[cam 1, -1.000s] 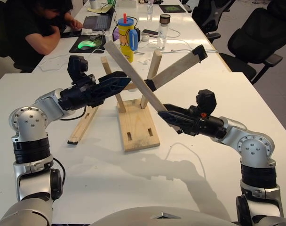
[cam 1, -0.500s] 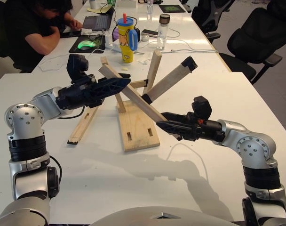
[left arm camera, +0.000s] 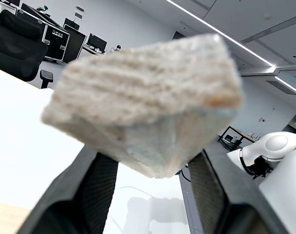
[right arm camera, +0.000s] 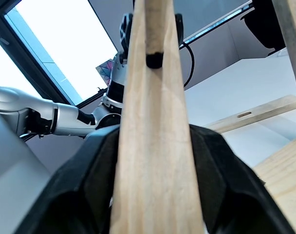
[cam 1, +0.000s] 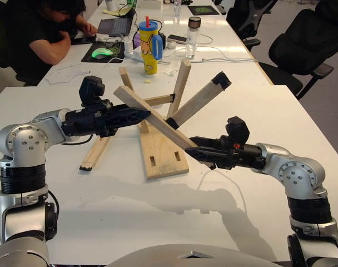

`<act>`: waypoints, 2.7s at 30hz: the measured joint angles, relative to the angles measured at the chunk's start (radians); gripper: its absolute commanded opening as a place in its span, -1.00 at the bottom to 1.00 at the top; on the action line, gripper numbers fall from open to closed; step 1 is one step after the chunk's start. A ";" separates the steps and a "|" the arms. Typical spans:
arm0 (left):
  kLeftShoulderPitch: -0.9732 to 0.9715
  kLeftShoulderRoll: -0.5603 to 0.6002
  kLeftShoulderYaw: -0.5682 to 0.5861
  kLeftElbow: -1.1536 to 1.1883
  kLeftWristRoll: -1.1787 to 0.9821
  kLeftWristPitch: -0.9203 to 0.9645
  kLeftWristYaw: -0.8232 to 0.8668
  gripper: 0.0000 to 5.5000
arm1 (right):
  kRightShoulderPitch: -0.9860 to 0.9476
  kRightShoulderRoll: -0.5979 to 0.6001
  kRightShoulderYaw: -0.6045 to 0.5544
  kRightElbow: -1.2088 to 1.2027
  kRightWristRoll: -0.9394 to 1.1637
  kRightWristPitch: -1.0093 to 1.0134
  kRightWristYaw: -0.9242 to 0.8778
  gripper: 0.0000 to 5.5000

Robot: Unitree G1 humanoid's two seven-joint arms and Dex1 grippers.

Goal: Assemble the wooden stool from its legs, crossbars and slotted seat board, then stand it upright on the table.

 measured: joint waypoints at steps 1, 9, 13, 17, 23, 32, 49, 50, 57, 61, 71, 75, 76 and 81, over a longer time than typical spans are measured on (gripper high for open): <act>0.017 0.013 0.003 0.001 0.011 -0.004 -0.009 -0.26 | -0.001 -0.006 0.000 0.003 -0.030 -0.011 -0.004 0.04; 0.129 0.116 0.084 0.073 0.115 -0.063 -0.021 -0.26 | 0.073 -0.140 0.293 0.075 -0.587 -0.384 -0.017 0.23; 0.133 0.141 0.109 0.121 0.160 -0.110 -0.042 -0.26 | 0.101 -0.132 0.415 0.163 -0.864 -0.710 -0.077 0.23; 0.125 0.165 0.117 0.155 0.191 -0.161 -0.098 -0.26 | 0.072 -0.074 0.461 0.290 -1.083 -1.016 -0.213 0.23; 0.127 0.206 0.121 0.167 0.238 -0.215 -0.160 -0.26 | 0.054 -0.037 0.462 0.383 -1.137 -1.119 -0.241 0.23; 0.169 0.215 0.028 0.129 0.363 -0.301 -0.198 -0.26 | 0.028 0.011 0.453 0.432 -1.139 -1.081 -0.250 0.23; -0.097 0.243 -0.224 0.201 0.592 -0.404 -0.324 -0.26 | 0.014 0.020 0.458 0.427 -1.126 -1.020 -0.221 0.23; -0.118 0.246 -0.245 0.202 0.610 -0.404 -0.338 -0.26 | 0.012 0.021 0.459 0.424 -1.125 -1.010 -0.216 0.23; -0.179 0.255 -0.326 0.194 0.684 -0.438 -0.367 -0.26 | 0.000 0.033 0.468 0.408 -1.124 -0.939 -0.201 0.23; -0.171 0.255 -0.354 0.154 0.720 -0.467 -0.349 -0.26 | 0.004 0.050 0.473 0.388 -1.123 -0.887 -0.200 0.23; 0.096 0.183 -0.322 0.074 0.747 -0.512 -0.161 0.06 | 0.028 0.107 0.490 0.345 -1.115 -0.800 -0.217 0.23; 0.102 0.224 -0.274 0.095 0.754 -0.511 -0.159 0.33 | 0.027 0.113 0.497 0.338 -1.113 -0.799 -0.217 0.23; 0.107 0.257 -0.263 0.104 0.770 -0.520 -0.160 0.36 | 0.026 0.114 0.498 0.338 -1.113 -0.799 -0.217 0.23; 0.201 0.330 -0.219 0.257 0.867 -0.621 -0.101 0.61 | 0.041 0.119 0.494 0.334 -1.113 -0.799 -0.240 0.23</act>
